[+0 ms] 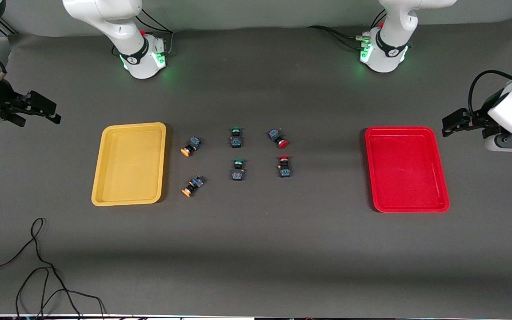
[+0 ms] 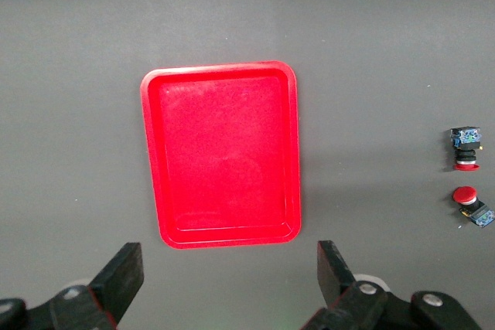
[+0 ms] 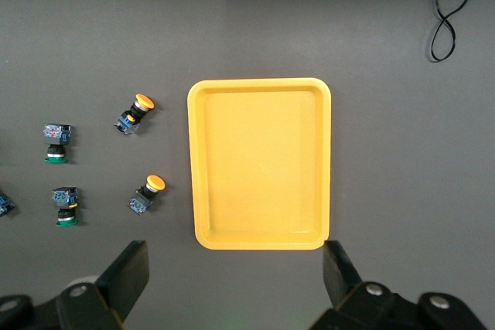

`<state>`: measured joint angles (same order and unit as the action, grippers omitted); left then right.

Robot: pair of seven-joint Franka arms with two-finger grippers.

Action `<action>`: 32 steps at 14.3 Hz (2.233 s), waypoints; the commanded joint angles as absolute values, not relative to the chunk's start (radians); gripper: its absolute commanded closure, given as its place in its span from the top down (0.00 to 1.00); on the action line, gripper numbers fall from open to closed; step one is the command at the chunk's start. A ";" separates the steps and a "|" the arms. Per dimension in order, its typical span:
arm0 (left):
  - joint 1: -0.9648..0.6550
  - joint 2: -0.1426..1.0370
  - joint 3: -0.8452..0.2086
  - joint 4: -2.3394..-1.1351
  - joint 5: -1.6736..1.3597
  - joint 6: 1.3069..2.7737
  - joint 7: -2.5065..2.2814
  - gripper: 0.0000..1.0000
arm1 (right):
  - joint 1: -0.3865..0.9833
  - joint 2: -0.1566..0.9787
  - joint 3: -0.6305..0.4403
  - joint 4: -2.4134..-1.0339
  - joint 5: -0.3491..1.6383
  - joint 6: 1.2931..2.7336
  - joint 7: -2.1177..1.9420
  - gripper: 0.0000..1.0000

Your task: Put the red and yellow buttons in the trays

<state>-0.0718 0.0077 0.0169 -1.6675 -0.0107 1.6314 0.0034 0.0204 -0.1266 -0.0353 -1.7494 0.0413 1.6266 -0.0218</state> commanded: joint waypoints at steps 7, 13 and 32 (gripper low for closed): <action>-0.077 0.014 0.020 -1.655 -0.003 1.635 0.005 1.00 | 0.041 -0.081 -0.018 -1.724 0.026 1.611 0.020 1.00; -0.077 0.014 0.020 -1.655 -0.003 1.622 -0.006 1.00 | 0.228 -0.041 -0.015 -1.866 0.028 1.765 0.416 1.00; -0.553 0.086 -0.193 -1.850 -0.012 1.876 -1.214 1.00 | 0.526 0.334 -0.014 -2.356 0.054 2.559 0.974 1.00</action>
<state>-0.4599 0.0660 -0.2100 -1.8208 -0.0159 1.8123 -1.0391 0.5068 0.3193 -0.0050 -2.3553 0.0433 2.5218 0.9337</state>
